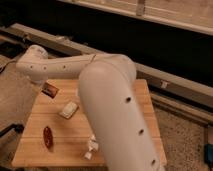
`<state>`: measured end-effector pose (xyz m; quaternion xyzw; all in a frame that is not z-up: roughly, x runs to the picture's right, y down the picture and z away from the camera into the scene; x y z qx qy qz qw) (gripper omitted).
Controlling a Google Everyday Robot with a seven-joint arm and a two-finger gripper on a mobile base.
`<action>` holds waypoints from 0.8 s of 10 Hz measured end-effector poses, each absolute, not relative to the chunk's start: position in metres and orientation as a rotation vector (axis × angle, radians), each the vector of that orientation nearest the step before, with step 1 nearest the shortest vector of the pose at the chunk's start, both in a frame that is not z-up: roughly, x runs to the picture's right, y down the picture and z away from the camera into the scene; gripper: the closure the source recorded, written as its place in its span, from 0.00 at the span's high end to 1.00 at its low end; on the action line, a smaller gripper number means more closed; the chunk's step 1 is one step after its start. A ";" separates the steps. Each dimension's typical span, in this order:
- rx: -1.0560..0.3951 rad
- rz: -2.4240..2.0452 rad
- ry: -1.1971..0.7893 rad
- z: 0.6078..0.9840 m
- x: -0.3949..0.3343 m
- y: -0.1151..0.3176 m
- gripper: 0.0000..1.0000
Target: Place the eraser in the ceramic cup
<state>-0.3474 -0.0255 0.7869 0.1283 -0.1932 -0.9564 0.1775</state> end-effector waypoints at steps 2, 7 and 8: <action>0.465 -2.667 -0.506 0.782 -0.325 -0.039 0.00; 0.649 -2.547 -0.438 0.819 -0.232 -0.046 0.00; 0.670 -2.528 -0.426 0.820 -0.223 -0.046 0.00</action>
